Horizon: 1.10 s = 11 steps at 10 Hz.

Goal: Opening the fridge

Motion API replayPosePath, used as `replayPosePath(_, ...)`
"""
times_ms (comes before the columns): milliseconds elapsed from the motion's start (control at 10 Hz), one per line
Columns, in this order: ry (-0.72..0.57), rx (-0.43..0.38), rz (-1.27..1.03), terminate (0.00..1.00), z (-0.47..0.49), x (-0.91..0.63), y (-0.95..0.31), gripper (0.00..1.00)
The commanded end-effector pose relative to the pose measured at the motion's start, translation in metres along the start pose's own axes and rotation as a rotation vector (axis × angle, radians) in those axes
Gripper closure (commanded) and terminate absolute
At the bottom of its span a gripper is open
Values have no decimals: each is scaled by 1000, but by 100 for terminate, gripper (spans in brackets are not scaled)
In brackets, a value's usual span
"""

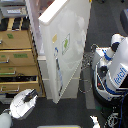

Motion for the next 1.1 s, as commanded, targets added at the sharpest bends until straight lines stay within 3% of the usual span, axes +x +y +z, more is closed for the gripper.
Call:
replayPosePath(100,163,212,12,0,-238,166,9,0)
replayPosePath(400,123,205,-107,0,-247,247,-68,0)
replayPosePath(800,-12,205,-321,0,-159,255,-206,0)
replayPosePath(1100,-23,178,-384,0,-145,230,-221,0)
